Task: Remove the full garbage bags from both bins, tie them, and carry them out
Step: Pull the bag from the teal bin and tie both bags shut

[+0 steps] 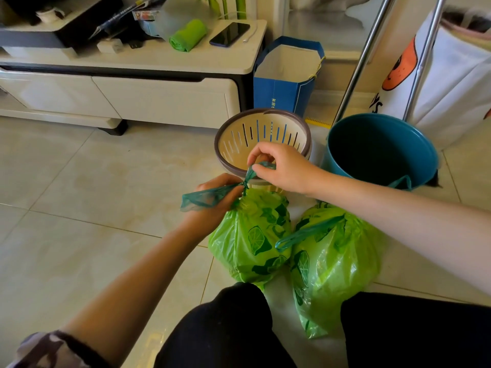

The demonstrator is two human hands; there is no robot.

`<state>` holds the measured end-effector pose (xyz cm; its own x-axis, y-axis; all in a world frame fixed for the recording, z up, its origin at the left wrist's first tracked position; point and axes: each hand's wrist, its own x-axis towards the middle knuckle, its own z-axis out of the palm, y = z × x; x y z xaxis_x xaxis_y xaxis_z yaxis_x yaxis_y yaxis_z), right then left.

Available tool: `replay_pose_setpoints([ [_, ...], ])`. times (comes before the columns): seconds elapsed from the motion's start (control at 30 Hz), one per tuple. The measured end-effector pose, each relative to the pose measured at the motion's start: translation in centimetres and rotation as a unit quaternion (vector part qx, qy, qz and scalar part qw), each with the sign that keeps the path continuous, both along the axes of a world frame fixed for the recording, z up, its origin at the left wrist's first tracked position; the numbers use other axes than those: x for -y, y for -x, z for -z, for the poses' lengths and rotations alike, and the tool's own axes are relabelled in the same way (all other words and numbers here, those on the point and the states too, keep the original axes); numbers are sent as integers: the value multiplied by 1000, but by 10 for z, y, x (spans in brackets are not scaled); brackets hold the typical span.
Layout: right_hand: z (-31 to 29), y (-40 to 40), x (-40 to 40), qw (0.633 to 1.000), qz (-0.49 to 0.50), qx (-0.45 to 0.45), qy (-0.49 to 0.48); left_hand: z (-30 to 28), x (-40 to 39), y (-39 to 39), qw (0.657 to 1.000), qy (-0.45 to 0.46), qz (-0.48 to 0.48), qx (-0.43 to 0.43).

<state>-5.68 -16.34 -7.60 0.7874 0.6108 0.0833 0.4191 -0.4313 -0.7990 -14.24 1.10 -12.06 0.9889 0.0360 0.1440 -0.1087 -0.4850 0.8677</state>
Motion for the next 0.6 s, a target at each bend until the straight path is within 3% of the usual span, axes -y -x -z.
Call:
replay_pose_setpoints([
  [0.1,-7,-6,5,998,-18,48,43,-3,0,3,998,50,-35,-30],
  [0.27,-6,-11,12,992,-38,93,80,-5,-1,6,990,53,-125,-23],
  [0.4,2,-13,16,992,-32,86,90,-3,-1,9,982,45,-181,-6],
  [0.6,20,-12,23,990,-28,55,128,10,-2,16,980,28,-179,-79],
])
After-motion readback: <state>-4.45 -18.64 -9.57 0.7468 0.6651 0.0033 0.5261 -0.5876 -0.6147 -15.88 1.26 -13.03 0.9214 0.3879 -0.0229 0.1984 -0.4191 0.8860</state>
